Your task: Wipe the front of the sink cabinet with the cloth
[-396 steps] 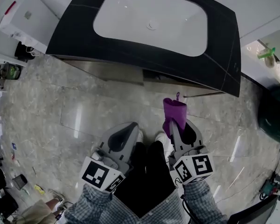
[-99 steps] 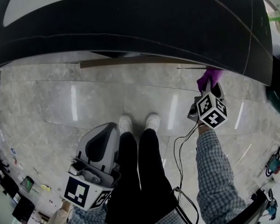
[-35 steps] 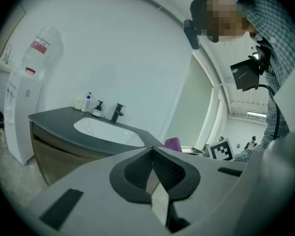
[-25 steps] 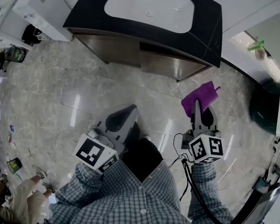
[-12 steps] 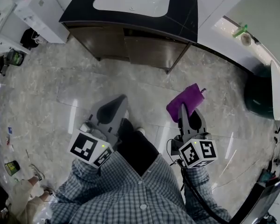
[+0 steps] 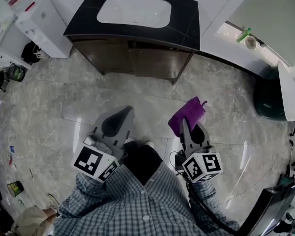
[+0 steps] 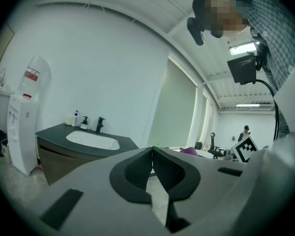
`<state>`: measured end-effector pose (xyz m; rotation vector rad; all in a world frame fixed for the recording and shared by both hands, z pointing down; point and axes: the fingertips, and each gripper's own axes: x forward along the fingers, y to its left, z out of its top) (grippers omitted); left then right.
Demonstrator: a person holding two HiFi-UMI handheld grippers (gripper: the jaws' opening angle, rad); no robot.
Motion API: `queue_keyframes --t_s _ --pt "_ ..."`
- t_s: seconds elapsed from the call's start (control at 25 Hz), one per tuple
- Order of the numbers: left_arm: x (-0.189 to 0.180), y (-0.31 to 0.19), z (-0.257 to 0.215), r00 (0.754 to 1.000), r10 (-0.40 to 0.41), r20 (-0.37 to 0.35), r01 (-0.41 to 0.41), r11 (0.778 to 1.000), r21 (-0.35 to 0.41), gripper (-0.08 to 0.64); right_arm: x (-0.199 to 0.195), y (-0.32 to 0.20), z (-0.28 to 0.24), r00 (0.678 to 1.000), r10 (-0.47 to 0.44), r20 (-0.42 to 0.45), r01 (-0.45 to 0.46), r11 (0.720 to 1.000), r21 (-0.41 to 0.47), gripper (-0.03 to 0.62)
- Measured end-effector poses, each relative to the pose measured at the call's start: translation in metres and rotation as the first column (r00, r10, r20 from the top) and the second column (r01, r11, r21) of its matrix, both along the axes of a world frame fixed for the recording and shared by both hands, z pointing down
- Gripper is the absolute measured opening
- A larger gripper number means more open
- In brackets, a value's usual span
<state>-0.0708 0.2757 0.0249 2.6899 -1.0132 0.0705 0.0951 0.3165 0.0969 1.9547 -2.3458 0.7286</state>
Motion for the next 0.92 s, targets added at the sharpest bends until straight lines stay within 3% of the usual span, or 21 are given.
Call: queue_keyframes --t_s 0.48,0.92 --pt "-0.006 -0.023 0.002 0.997 0.077 -0.03 -0.077 0.997 -0.002 0.011 -0.035 -0.026 -0.001 1.0 0.023 -0.012 -0.023 1.0 0.0 0.08" --pt "-0.015 -0.027 0.003 0.998 0.064 -0.028 -0.065 0.998 -0.007 0.011 -0.04 -0.027 -0.008 0.999 0.021 -0.027 -0.021 1.0 0.018 0.08"
